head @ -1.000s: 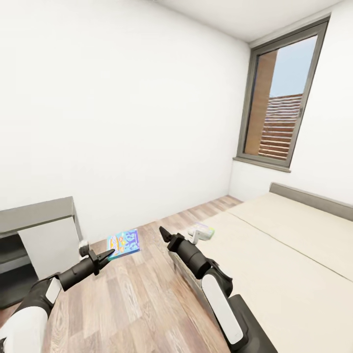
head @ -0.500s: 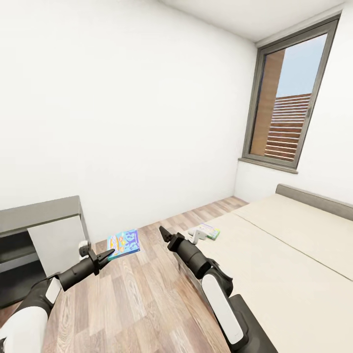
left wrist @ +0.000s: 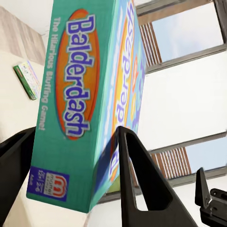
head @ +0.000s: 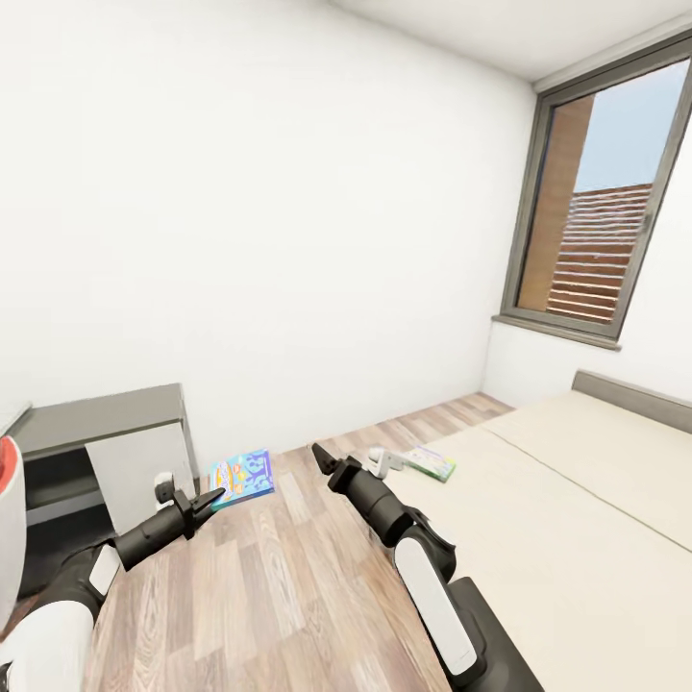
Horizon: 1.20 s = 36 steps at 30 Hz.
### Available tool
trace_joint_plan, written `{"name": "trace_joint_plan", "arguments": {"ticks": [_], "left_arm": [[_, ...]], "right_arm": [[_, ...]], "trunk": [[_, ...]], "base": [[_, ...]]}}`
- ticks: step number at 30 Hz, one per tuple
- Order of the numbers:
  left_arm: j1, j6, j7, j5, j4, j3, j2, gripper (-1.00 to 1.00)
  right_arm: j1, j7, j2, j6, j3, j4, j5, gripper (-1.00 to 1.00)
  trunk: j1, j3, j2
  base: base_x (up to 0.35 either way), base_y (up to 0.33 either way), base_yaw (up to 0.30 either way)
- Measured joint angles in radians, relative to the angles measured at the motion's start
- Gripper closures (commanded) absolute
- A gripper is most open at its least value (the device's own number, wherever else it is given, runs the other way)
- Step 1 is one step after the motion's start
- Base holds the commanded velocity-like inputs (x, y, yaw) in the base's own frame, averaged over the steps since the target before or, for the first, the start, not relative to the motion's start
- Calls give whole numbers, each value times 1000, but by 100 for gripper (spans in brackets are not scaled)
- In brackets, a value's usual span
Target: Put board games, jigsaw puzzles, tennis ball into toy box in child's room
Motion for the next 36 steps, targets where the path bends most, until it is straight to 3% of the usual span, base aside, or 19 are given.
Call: {"name": "trace_joint_plan", "arguments": {"ticks": [6,21,36], "left_arm": [[0,0,0,-1,0,0,0,100],[0,-1,0,-2,1,-1,0,100],[0,-1,0,-2,1,-1,0,100]], "right_arm": [[0,1,0,0,-1,0,0,-100],[0,1,0,-4,0,0,0,-100],[0,0,1,-4,1,1,0,-100]], "trunk": [[0,4,0],[0,5,-1],[0,17,-1]], "base": [[236,201,184],[256,186,13],[266,114,226]]}}
